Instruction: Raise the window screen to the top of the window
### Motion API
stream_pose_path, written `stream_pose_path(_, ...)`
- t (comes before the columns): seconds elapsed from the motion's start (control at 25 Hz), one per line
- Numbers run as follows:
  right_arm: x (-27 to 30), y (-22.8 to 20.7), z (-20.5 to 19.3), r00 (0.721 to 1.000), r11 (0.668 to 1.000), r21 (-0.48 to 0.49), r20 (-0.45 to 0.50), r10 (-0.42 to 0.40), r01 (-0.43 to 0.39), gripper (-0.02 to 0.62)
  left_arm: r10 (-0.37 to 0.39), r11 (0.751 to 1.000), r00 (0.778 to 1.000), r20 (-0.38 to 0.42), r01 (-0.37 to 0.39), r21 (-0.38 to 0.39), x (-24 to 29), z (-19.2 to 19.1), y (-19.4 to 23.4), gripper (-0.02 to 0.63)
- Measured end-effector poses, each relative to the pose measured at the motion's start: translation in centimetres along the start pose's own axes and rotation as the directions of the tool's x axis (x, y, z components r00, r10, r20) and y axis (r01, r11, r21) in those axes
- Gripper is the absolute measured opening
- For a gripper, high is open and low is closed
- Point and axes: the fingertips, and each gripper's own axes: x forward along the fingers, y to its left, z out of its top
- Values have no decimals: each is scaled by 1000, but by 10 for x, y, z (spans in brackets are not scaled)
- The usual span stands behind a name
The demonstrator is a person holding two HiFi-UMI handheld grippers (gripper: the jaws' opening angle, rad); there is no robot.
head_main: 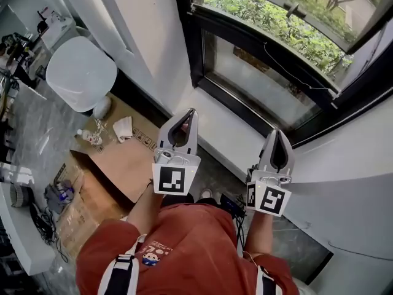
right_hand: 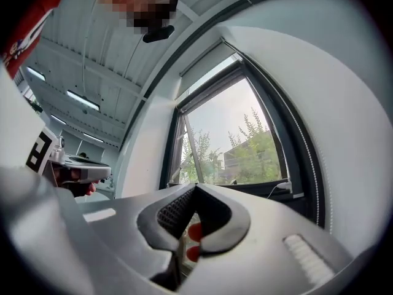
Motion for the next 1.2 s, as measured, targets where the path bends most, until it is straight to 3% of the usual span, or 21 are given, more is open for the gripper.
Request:
stream_pose_path(0.32, 16, -38, -10, 994, 994, -25, -4, -108, 108, 9, -108, 994, 994, 18, 108, 1, 52, -6, -21, 6)
stream_pose_path(0.6, 40, -51, -18, 976, 972, -100, -9, -216, 214, 9, -215, 976, 975, 56, 217, -33, 109, -24, -21, 5)
stream_pose_path(1.2, 144, -41, -21, 898, 872, -254, -30, -440, 419, 9, -423, 898, 896, 136, 435, -70, 242, -36, 33, 6)
